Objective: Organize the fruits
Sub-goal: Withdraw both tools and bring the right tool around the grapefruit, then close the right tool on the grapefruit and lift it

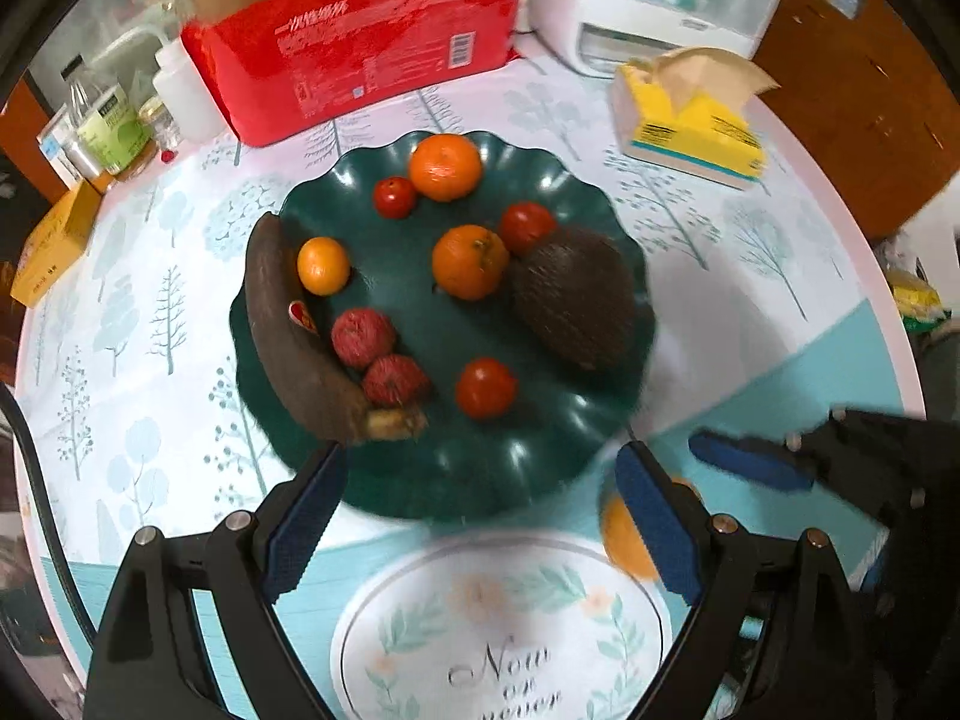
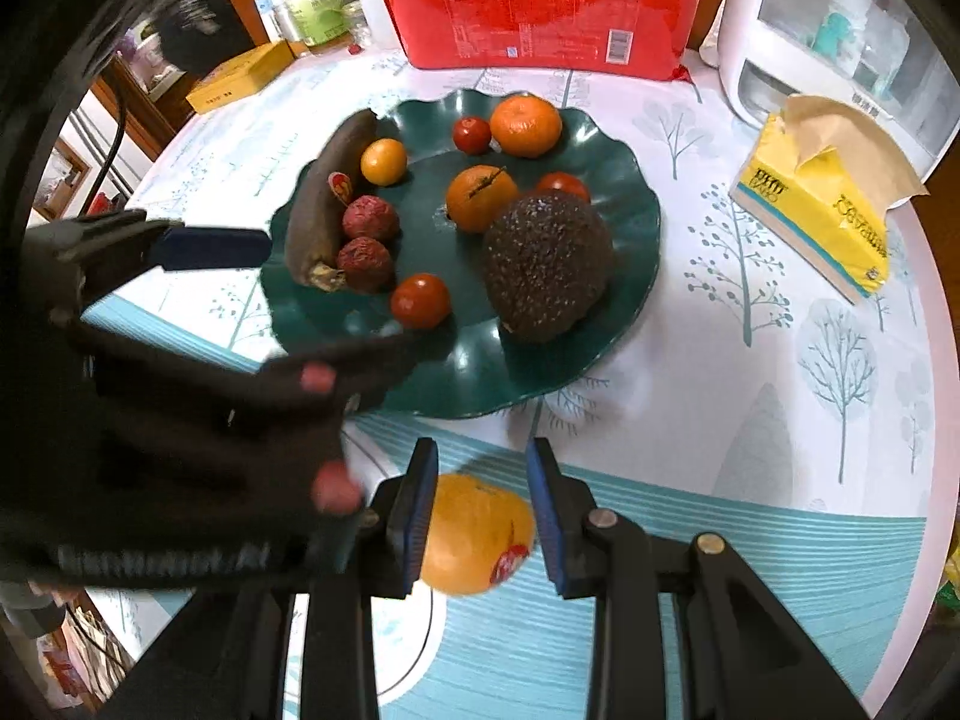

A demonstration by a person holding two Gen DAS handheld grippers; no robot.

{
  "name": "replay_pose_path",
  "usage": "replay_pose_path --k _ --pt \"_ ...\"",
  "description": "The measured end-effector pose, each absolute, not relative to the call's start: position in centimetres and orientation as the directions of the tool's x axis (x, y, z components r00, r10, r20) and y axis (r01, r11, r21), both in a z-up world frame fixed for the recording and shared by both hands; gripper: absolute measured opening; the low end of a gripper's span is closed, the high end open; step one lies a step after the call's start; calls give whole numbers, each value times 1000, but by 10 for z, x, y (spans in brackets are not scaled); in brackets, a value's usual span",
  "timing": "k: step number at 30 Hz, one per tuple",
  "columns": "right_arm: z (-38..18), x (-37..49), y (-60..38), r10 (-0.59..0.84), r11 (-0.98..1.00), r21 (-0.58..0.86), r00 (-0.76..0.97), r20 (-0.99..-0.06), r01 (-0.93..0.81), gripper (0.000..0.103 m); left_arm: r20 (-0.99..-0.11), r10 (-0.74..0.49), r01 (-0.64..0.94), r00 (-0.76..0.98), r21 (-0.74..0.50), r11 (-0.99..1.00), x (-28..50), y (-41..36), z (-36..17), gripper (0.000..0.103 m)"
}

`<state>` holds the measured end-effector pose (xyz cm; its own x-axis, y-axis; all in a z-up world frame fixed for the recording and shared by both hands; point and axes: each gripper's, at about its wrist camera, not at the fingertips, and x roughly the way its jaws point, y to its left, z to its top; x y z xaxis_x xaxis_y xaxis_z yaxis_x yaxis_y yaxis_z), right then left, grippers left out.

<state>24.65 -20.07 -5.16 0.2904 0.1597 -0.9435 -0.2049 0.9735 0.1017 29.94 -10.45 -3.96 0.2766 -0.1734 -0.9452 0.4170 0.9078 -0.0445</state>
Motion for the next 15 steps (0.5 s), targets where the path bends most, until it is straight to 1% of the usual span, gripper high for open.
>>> replay_pose_path --k 7,12,15 --pt "-36 217 -202 181 965 105 319 -930 -241 35 -931 -229 429 286 -89 899 257 -86 -17 90" --pt "-30 196 -205 181 963 97 341 -922 -251 36 -927 -214 427 309 -66 902 232 -62 -11 90" --pt "-30 186 -208 186 963 100 351 -918 -250 40 -930 -197 412 310 -56 909 222 -45 -17 90"
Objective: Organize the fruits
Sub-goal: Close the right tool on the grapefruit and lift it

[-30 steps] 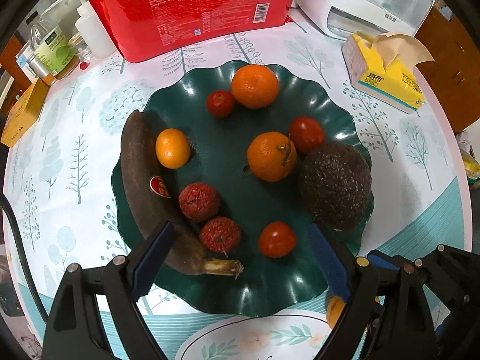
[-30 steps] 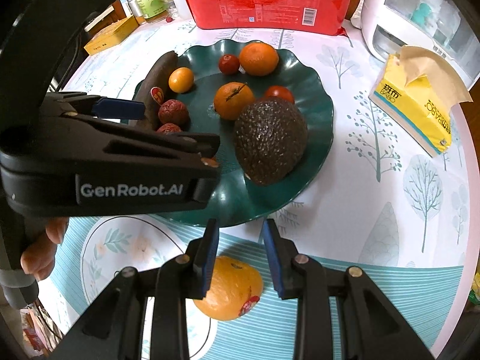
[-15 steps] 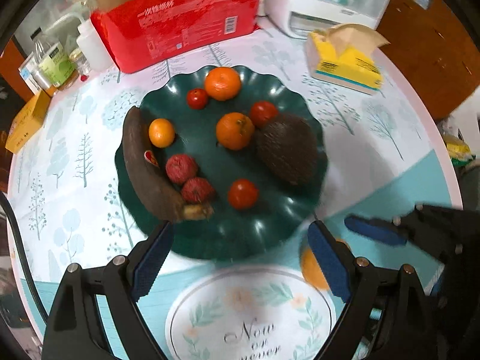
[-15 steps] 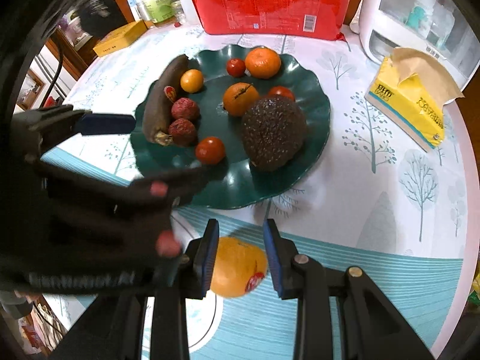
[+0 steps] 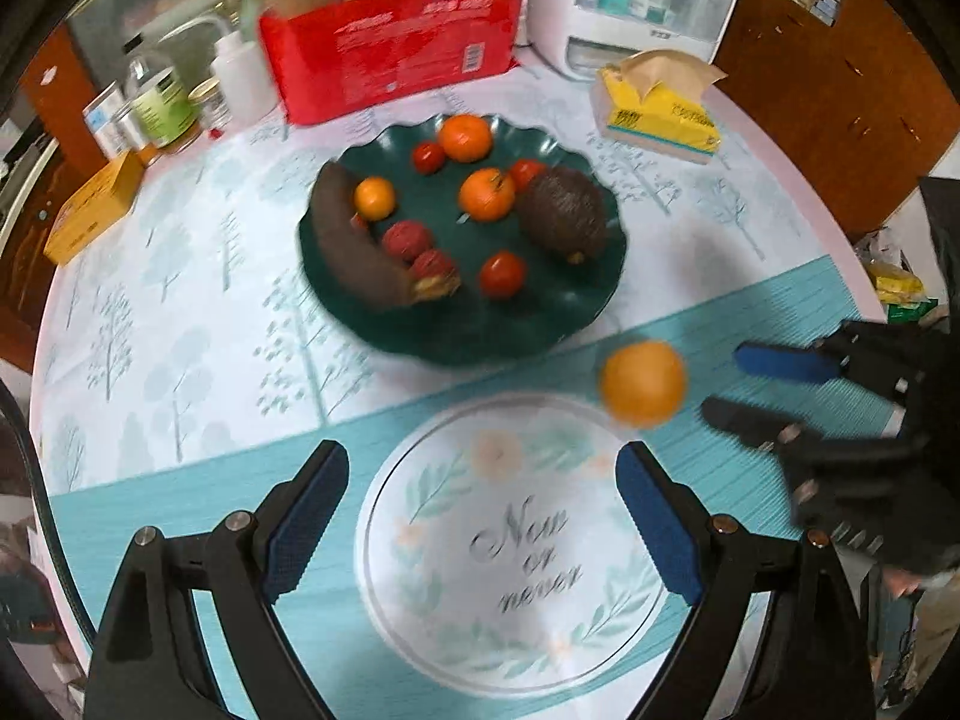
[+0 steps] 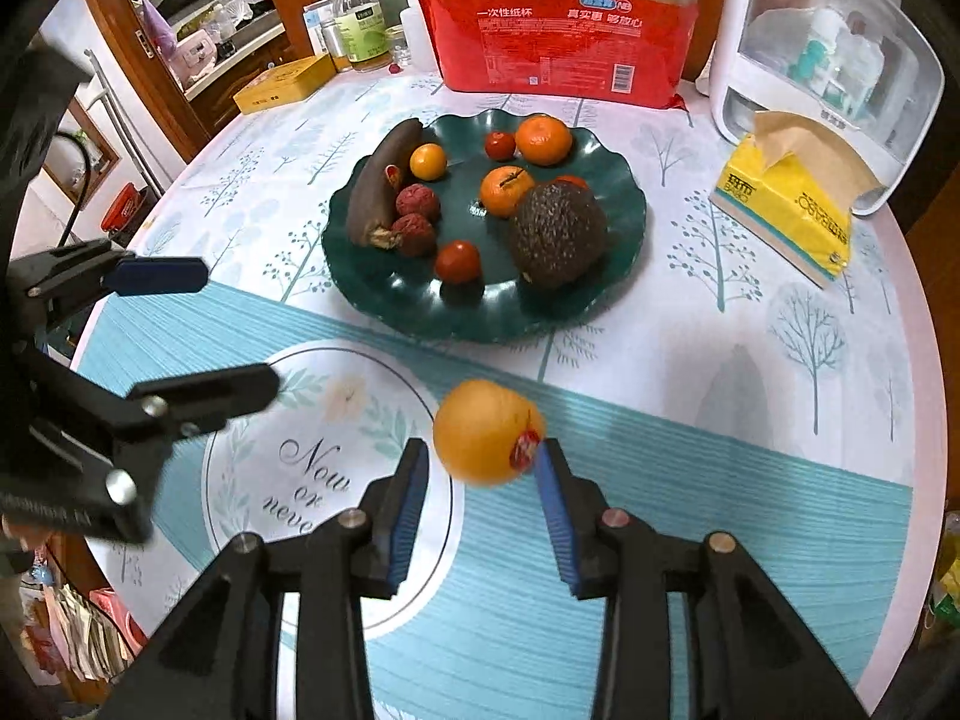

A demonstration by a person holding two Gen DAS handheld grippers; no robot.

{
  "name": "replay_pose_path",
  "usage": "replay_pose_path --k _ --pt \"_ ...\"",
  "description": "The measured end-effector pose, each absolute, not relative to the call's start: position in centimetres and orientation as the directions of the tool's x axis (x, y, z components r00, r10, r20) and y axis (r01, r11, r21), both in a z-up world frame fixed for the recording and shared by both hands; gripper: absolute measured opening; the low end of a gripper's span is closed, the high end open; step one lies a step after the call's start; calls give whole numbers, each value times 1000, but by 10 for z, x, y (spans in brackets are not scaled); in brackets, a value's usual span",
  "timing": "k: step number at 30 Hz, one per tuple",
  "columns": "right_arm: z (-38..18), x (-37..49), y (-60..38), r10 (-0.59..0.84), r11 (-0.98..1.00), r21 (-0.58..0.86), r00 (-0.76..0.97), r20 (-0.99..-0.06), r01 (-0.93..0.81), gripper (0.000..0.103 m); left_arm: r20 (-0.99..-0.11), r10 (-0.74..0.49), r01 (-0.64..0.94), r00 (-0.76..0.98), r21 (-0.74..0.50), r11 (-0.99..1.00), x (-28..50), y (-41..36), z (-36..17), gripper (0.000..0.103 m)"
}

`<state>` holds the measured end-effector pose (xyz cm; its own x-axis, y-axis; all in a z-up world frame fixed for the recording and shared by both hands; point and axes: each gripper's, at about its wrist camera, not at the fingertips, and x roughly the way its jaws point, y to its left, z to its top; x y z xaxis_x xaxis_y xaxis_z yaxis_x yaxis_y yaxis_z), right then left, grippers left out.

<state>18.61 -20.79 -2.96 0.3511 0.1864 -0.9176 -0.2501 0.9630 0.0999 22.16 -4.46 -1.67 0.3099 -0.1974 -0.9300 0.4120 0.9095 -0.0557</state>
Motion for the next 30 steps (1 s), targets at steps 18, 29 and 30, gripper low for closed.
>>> replay_pose_path --k 18,29,30 --pt "-86 189 -207 236 967 172 409 -882 -186 47 -910 -248 233 331 -176 956 200 -16 -89 90" --pt "-58 192 -212 312 950 245 514 -799 -196 4 -827 -113 181 551 -14 983 197 -15 -48 90" --pt "-50 194 -213 324 946 258 522 -789 -197 4 -814 -105 174 571 -5 985 197 -14 -42 90"
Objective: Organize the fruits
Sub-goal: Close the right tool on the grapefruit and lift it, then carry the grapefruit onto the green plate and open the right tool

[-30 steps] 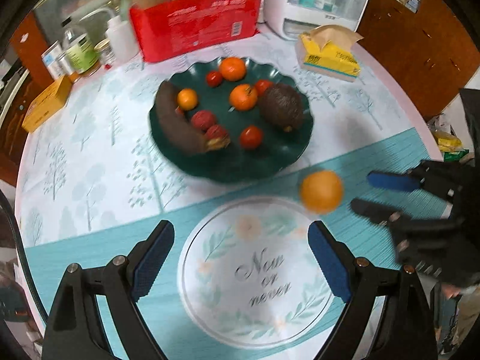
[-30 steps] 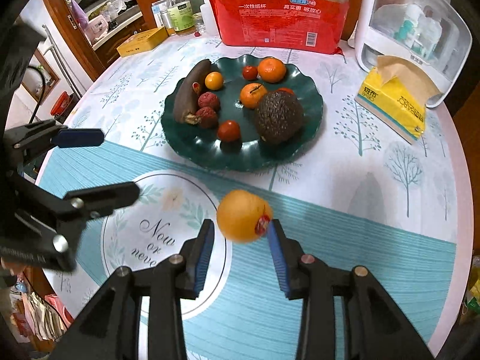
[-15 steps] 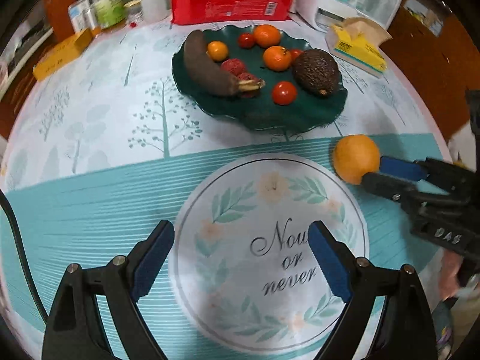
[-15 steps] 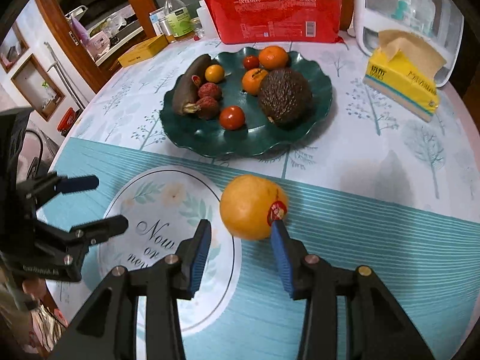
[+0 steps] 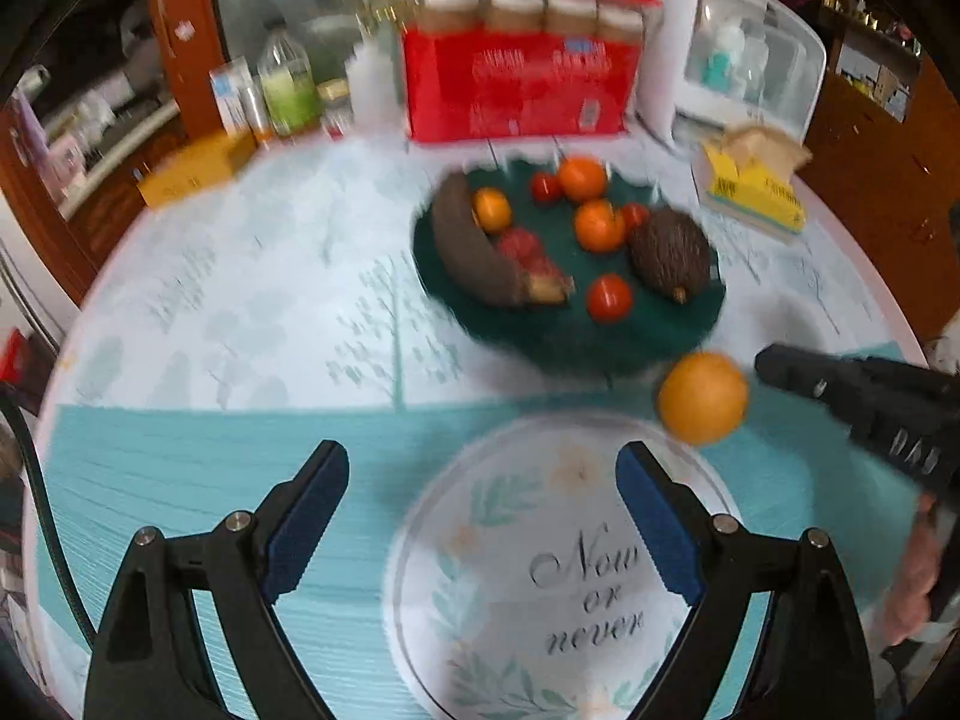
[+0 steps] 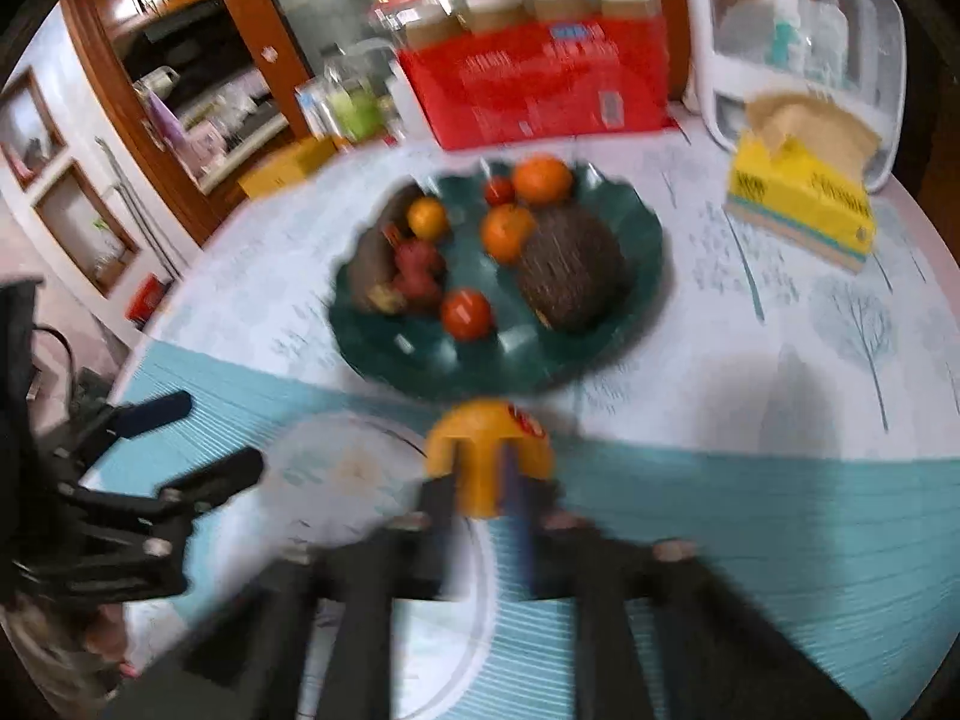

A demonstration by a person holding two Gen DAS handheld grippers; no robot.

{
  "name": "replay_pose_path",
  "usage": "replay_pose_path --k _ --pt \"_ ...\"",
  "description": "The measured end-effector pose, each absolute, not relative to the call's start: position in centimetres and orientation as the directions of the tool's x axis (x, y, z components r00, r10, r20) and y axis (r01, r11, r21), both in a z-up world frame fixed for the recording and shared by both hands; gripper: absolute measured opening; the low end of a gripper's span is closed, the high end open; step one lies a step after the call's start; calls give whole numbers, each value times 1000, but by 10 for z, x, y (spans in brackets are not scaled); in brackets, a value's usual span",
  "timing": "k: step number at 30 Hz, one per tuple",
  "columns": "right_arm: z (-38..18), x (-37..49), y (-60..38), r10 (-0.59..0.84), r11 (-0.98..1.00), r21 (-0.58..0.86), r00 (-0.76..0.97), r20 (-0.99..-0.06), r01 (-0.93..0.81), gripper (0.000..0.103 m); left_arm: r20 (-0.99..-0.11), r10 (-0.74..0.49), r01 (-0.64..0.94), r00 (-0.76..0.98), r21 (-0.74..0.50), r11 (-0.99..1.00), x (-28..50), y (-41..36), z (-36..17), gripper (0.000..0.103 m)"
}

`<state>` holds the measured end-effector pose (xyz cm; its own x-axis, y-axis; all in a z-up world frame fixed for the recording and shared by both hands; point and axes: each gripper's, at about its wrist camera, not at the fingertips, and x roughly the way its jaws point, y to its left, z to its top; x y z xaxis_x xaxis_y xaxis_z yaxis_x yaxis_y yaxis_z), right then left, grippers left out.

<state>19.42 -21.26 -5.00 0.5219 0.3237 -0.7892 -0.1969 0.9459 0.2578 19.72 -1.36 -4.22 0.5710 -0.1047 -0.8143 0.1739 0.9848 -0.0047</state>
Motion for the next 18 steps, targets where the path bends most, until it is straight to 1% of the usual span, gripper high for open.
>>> replay_pose_path --k 2,4,7,9,11,13,14,16,18 --pt "-33 205 -212 307 952 248 559 -770 -181 5 -794 -94 162 601 7 987 202 -12 -32 90" --pt "-32 218 -206 275 961 212 552 -787 -177 5 -791 -87 149 605 5 989 209 -7 -27 90" --pt "-42 233 -201 272 961 205 499 -823 -185 5 -795 -96 137 598 -17 990 213 0 -28 90" --pt "-48 227 -201 286 956 214 484 -827 -199 14 -799 -93 137 595 -13 990 212 3 -33 90" --pt "-58 220 -203 279 957 203 476 -834 -206 41 -811 -95 139 577 -18 990 215 2 -42 90" --pt "-66 217 -203 268 960 191 478 -837 -204 48 -820 -103 140 563 -29 990 214 1 -48 90" --pt "-72 216 -203 272 959 197 470 -840 -202 48 -823 -109 142 558 -35 989 215 1 -51 90" --pt "-79 217 -203 278 958 210 460 -843 -195 53 -824 -110 140 556 -38 989 214 -1 -53 90" --pt "-85 220 -201 265 962 198 462 -846 -189 54 -823 -110 139 557 -38 990 214 -1 -54 90"
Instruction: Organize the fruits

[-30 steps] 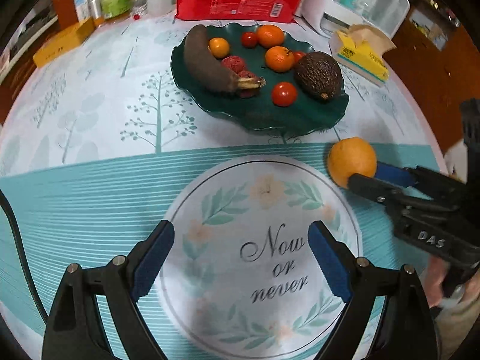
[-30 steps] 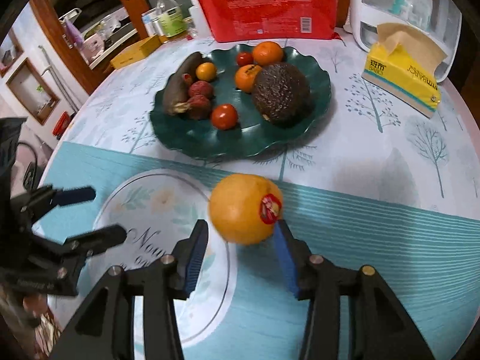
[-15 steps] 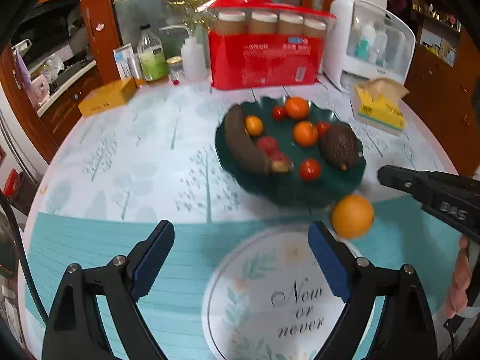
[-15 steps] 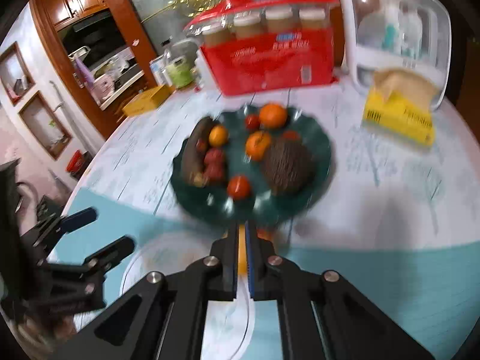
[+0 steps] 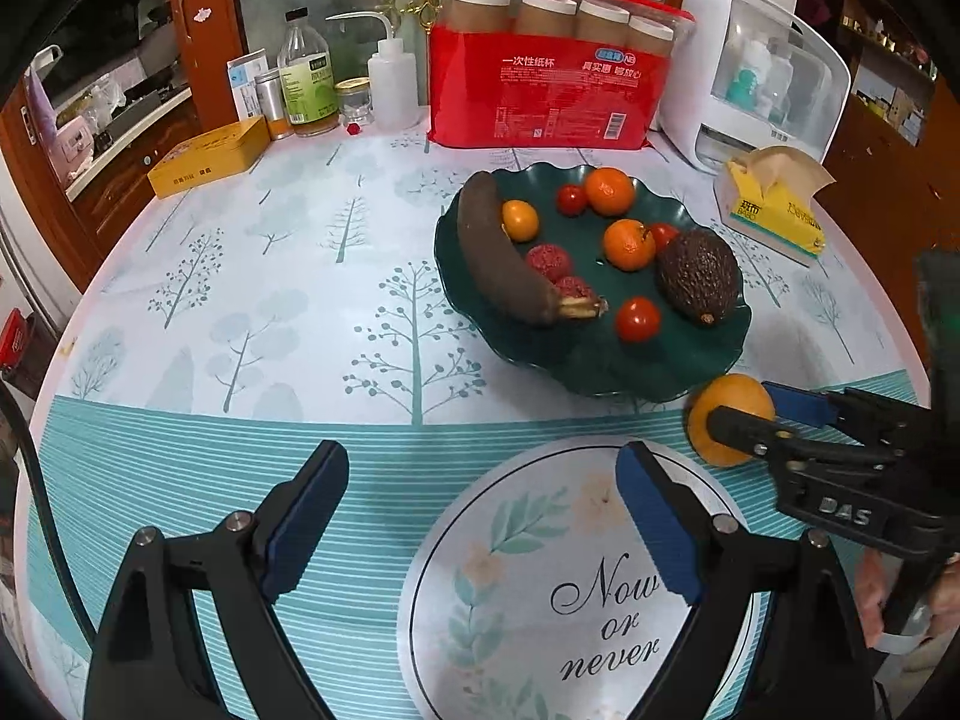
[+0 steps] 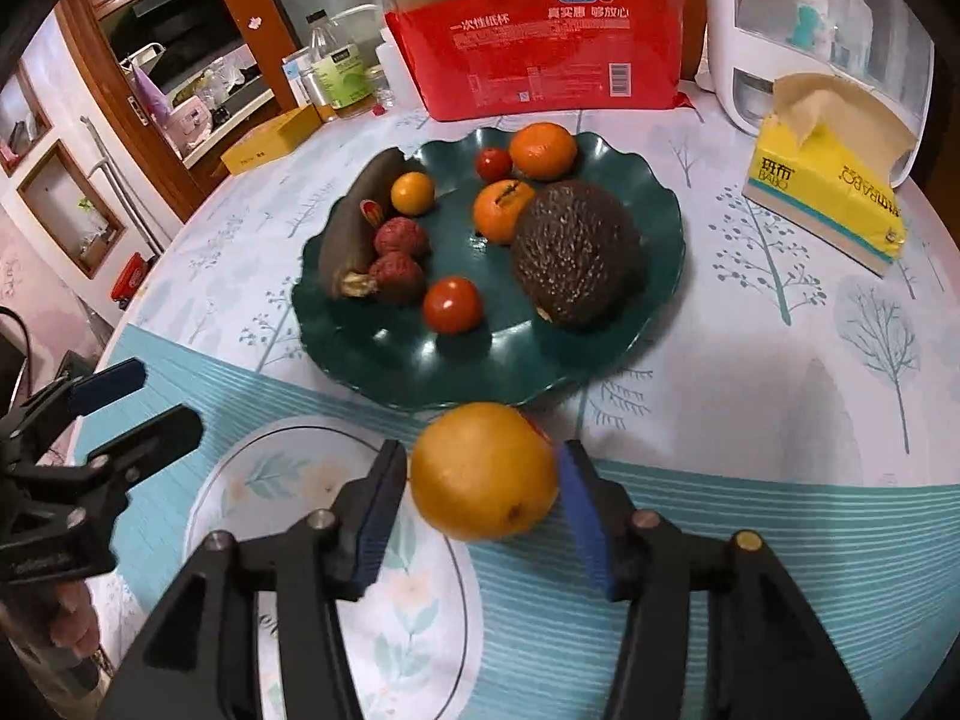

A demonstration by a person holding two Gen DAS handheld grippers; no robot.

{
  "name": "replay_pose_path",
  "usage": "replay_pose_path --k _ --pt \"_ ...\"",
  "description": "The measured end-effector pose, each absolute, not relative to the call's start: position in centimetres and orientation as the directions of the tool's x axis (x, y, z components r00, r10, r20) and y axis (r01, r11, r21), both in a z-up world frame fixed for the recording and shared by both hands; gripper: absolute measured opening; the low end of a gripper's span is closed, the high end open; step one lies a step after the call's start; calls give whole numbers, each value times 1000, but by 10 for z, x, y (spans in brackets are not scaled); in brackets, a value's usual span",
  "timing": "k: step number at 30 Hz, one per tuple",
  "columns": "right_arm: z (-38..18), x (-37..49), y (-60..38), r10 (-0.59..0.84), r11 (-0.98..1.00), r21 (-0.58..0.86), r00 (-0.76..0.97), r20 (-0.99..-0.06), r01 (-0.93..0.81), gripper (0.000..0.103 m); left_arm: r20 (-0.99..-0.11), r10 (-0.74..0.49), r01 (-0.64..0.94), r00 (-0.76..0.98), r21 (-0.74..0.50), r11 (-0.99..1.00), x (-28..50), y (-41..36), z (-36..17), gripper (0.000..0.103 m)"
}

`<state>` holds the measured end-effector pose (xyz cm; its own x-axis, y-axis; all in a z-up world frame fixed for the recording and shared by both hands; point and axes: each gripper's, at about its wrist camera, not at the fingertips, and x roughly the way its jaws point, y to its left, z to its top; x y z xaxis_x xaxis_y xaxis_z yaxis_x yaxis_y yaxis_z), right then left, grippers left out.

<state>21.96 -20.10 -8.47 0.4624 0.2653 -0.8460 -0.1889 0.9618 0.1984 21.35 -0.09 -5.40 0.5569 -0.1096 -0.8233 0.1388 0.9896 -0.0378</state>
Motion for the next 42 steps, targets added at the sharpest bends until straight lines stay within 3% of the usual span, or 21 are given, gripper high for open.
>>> replay_pose_path --k 8,16,25,29,42 --pt "-96 221 -196 241 969 184 451 -859 -166 52 -826 -106 139 553 -34 990 210 1 -57 90" --pt "-39 226 -190 258 966 187 582 -771 -181 53 -783 -76 106 617 -13 994 214 4 -32 90" --pt "-65 273 -170 214 975 143 539 -815 -170 56 -767 -56 47 640 -34 998 241 11 -17 93" --pt "-57 265 -168 219 973 137 557 -801 -186 56 -761 -57 45 646 -37 998 242 9 -15 98" --pt "-3 189 -180 150 987 77 634 -758 -140 56 -730 -62 55 680 -35 998 176 6 17 99"
